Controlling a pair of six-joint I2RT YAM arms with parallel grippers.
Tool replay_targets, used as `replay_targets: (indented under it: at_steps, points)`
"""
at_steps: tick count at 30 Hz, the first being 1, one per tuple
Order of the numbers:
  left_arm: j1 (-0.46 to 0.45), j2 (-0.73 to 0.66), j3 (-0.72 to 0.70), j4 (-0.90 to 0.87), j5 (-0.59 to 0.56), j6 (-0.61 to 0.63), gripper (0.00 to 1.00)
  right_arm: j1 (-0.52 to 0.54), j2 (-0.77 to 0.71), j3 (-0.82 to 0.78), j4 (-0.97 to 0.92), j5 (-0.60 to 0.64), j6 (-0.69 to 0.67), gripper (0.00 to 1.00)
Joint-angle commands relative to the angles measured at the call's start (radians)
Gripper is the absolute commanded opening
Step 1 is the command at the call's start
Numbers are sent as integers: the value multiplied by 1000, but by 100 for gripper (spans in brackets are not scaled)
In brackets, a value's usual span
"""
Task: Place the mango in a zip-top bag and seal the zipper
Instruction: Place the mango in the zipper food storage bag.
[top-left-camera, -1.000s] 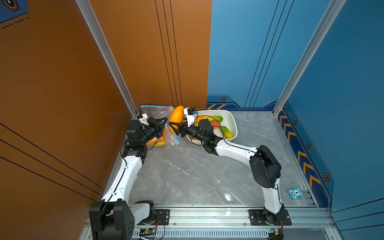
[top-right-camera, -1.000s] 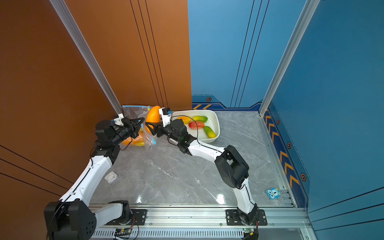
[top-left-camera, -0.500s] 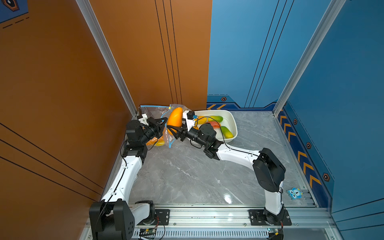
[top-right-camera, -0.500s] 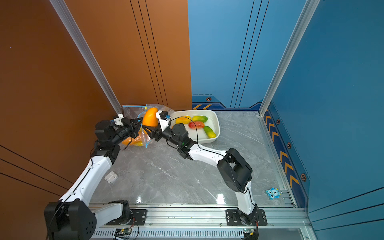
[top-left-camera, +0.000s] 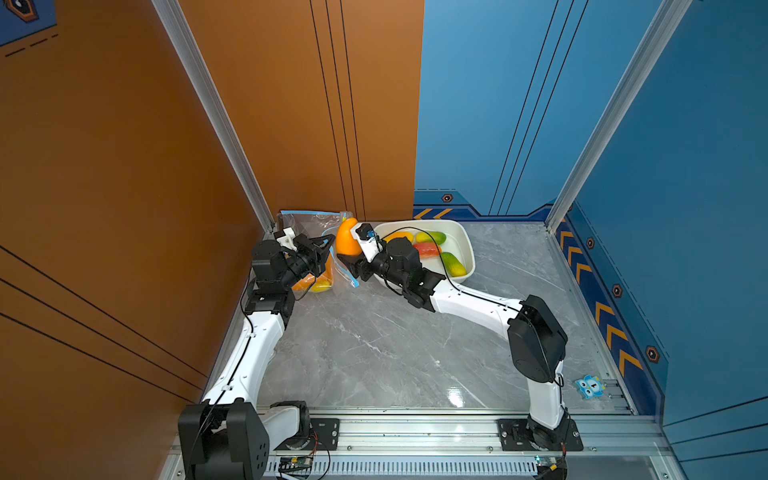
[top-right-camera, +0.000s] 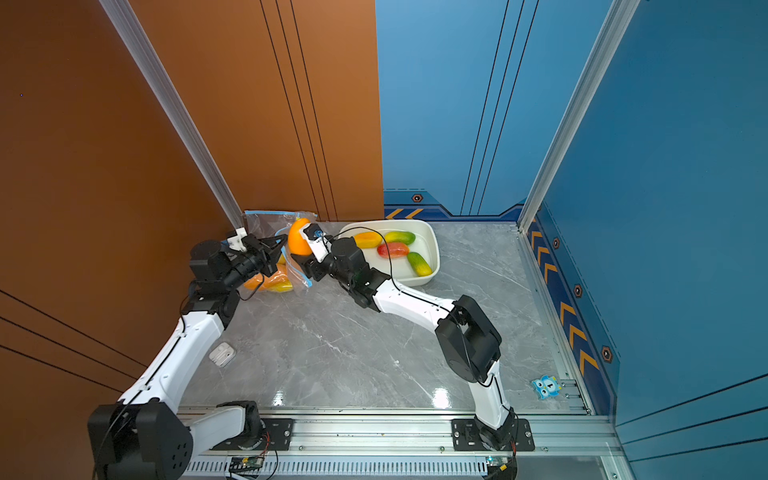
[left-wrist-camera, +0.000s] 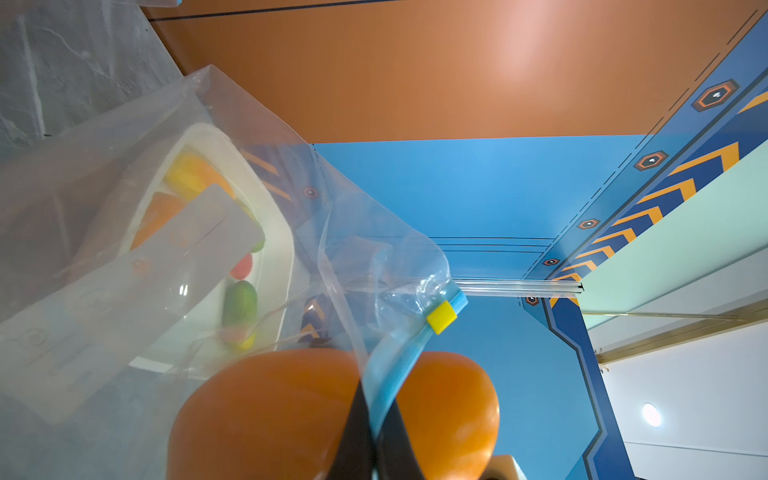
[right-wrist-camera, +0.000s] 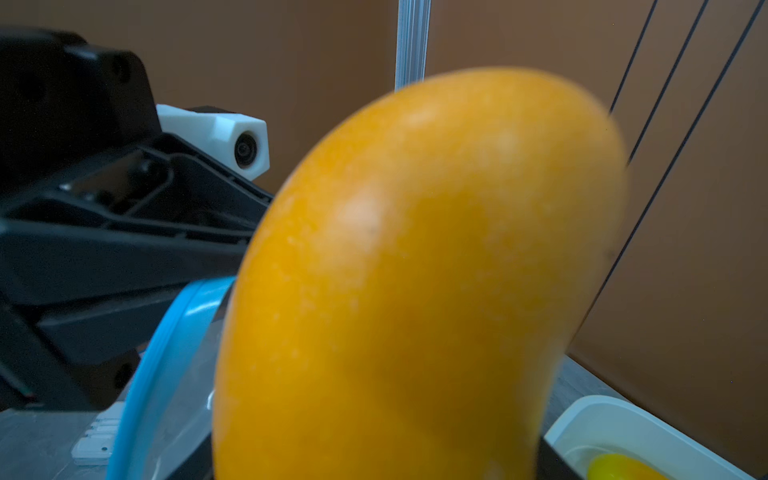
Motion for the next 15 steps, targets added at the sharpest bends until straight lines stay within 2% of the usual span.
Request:
replay_targets:
  at_steps: [1,3,5,10,12,13,15]
  points:
    - [-7,-11,-4,30,-13,2,0,2,-4,27,-160,-24,-52,77]
    - [-8,-12,-6,29,-15,0,0,-12,-5,48,-192,-94,-12,84]
    - [-3,-11,-6,30,-15,-4,0,-32,-14,50,-184,-162,46,99]
    - [2,-4,2,31,-16,-13,0,-89,-62,32,-124,-293,179,100]
    - [2,-1,2,44,-15,-23,0,-105,-63,48,-133,-323,212,96]
    - [2,1,1,48,-15,-30,0,-112,-65,52,-128,-345,226,87]
    - [2,6,3,61,-10,-40,0,-124,-68,49,-106,-334,273,62]
